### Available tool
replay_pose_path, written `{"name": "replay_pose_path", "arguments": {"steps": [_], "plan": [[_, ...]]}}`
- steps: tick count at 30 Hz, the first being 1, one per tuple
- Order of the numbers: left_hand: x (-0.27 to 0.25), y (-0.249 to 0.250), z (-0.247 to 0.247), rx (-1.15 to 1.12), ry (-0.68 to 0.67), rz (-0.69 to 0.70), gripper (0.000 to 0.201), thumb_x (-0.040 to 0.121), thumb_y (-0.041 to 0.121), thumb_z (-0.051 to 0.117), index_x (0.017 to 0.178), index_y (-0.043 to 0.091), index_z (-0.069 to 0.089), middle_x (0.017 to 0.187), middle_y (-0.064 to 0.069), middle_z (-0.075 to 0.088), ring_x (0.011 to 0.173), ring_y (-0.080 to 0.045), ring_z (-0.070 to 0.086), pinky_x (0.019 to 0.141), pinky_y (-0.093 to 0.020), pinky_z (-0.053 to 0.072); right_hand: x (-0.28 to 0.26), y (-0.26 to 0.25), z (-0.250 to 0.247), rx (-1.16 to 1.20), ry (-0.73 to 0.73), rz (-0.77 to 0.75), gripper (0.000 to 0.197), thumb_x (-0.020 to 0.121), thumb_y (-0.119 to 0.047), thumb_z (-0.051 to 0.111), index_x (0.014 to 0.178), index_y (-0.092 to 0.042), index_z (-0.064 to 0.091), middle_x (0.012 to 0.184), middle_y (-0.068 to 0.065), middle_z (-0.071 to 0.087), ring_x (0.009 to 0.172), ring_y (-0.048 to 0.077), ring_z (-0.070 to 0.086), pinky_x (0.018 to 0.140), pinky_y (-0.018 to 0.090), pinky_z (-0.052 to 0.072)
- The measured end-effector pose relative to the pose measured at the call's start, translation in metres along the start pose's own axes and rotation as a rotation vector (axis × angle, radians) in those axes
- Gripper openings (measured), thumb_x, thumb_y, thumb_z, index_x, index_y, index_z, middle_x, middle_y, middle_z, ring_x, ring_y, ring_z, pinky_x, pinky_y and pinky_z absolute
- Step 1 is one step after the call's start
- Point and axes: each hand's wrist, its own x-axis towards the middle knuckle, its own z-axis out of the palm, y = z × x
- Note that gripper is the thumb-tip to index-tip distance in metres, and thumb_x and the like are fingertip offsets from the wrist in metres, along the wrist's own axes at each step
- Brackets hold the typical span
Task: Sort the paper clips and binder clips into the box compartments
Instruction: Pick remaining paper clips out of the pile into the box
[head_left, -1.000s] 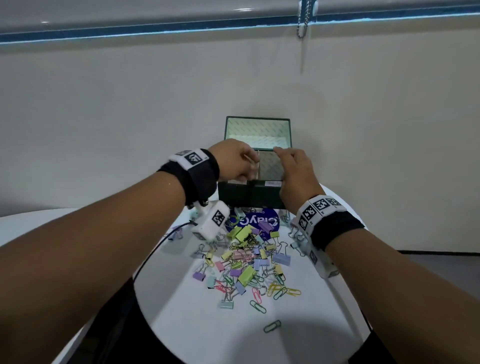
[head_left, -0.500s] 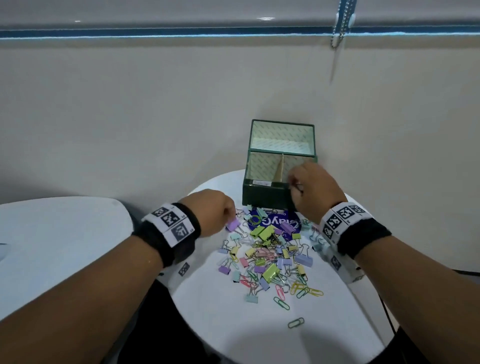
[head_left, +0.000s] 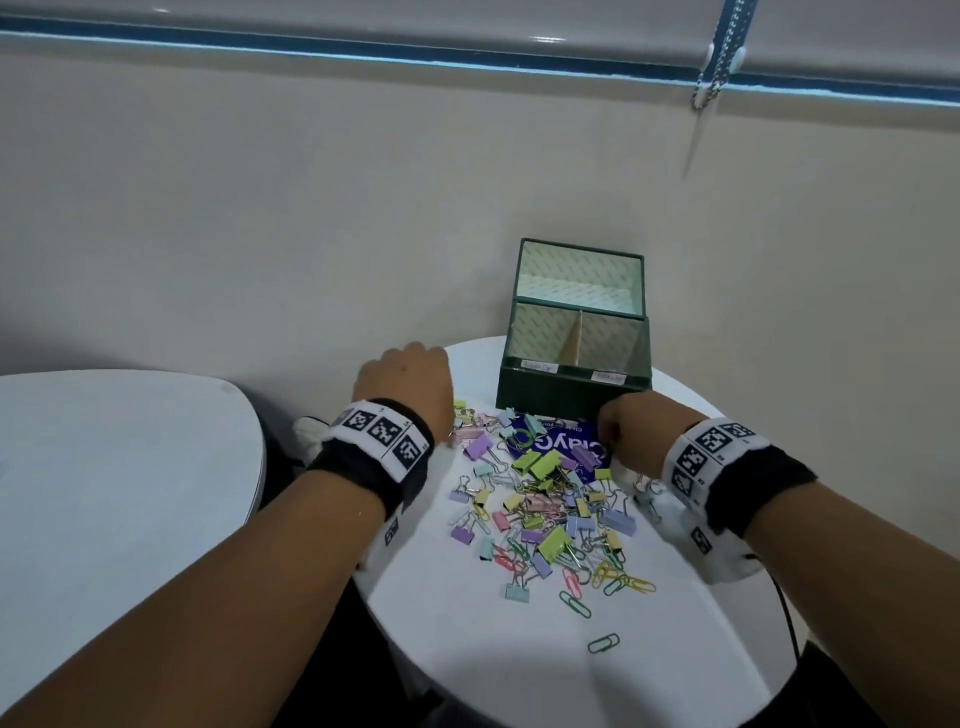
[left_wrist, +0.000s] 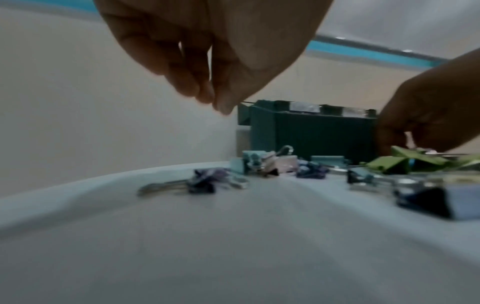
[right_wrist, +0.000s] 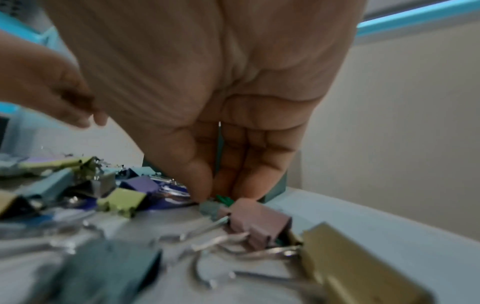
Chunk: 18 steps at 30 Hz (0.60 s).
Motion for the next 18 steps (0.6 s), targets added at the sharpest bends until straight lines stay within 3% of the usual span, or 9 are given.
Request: {"name": "replay_pose_path", "arguments": {"steps": [3, 6, 8, 10, 11, 12, 15, 18], "plan": [[0.001, -0.003, 0.002, 0.005, -0.111, -0.072, 0.004, 0.083, 0.013, 0.056, 0.082, 0.016, 0.054, 0.075, 0.001, 0.050, 0.074, -0.025, 0.054, 0.068, -0.032, 0.043, 0.001, 0.002, 0.001, 0.053, -0.005, 0.000, 0.028, 0.083, -0.004, 0.063, 0.098, -0.027, 0.070, 0.089, -0.008, 0.061, 0.073, 0.010, 0.054, 0.062, 0.019, 0.042], [0.006, -0.004, 0.010, -0.020, -0.177, -0.059, 0.017, 0.085, 0.013, 0.054, 0.068, 0.016, 0.052, 0.075, -0.002, 0.061, 0.071, -0.025, 0.060, 0.067, -0.030, 0.047, -0.001, 0.006, 0.001, 0.087, 0.020, -0.016, 0.024, 0.087, -0.010, 0.062, 0.100, -0.029, 0.069, 0.090, -0.009, 0.063, 0.076, 0.010, 0.057, 0.056, 0.016, 0.036], [0.010, -0.003, 0.012, -0.085, -0.258, -0.006, 0.023, 0.094, 0.033, 0.054, 0.081, 0.015, 0.060, 0.092, -0.005, 0.070, 0.080, -0.023, 0.063, 0.072, -0.030, 0.049, -0.003, 0.009, 0.003, 0.101, 0.040, -0.019, 0.016, 0.089, -0.020, 0.065, 0.102, -0.030, 0.068, 0.098, -0.008, 0.067, 0.085, 0.013, 0.062, 0.061, 0.017, 0.040], [0.011, 0.000, 0.016, -0.145, -0.327, 0.059, 0.041, 0.093, 0.056, 0.055, 0.112, 0.021, 0.061, 0.110, -0.001, 0.068, 0.097, -0.021, 0.063, 0.080, -0.031, 0.047, -0.005, 0.011, 0.007, 0.119, 0.027, -0.020, 0.015, 0.088, -0.022, 0.068, 0.100, -0.031, 0.067, 0.100, -0.009, 0.068, 0.091, 0.014, 0.064, 0.070, 0.020, 0.047], [0.011, 0.001, 0.018, -0.168, -0.340, 0.079, 0.046, 0.091, 0.058, 0.057, 0.122, 0.024, 0.058, 0.116, 0.000, 0.066, 0.103, -0.020, 0.061, 0.083, -0.031, 0.046, -0.004, 0.011, 0.008, 0.130, 0.018, -0.019, 0.015, 0.086, -0.019, 0.069, 0.096, -0.030, 0.067, 0.099, -0.009, 0.068, 0.092, 0.015, 0.065, 0.073, 0.021, 0.049], [0.011, 0.002, 0.019, -0.193, -0.338, 0.092, 0.045, 0.090, 0.055, 0.060, 0.125, 0.027, 0.057, 0.118, 0.002, 0.065, 0.105, -0.018, 0.060, 0.085, -0.031, 0.046, -0.005, 0.011, 0.008, 0.142, 0.010, -0.019, 0.016, 0.085, -0.016, 0.069, 0.093, -0.029, 0.067, 0.098, -0.008, 0.069, 0.091, 0.015, 0.065, 0.073, 0.022, 0.050], [0.011, 0.004, 0.021, -0.286, -0.336, 0.121, 0.022, 0.090, 0.035, 0.064, 0.112, 0.033, 0.060, 0.111, 0.007, 0.067, 0.097, -0.014, 0.059, 0.085, -0.028, 0.046, -0.004, 0.011, 0.007, 0.199, -0.038, -0.010, 0.019, 0.082, -0.004, 0.064, 0.089, -0.021, 0.067, 0.089, -0.004, 0.072, 0.077, 0.016, 0.068, 0.063, 0.021, 0.052], [0.008, 0.004, 0.018, -0.347, -0.357, 0.152, 0.022, 0.090, 0.021, 0.064, 0.110, 0.030, 0.064, 0.101, 0.008, 0.067, 0.090, -0.012, 0.057, 0.078, -0.024, 0.043, -0.003, 0.015, 0.007, 0.282, -0.050, -0.015, 0.023, 0.082, 0.002, 0.058, 0.083, -0.020, 0.065, 0.083, 0.000, 0.073, 0.064, 0.014, 0.068, 0.055, 0.021, 0.053]]}}
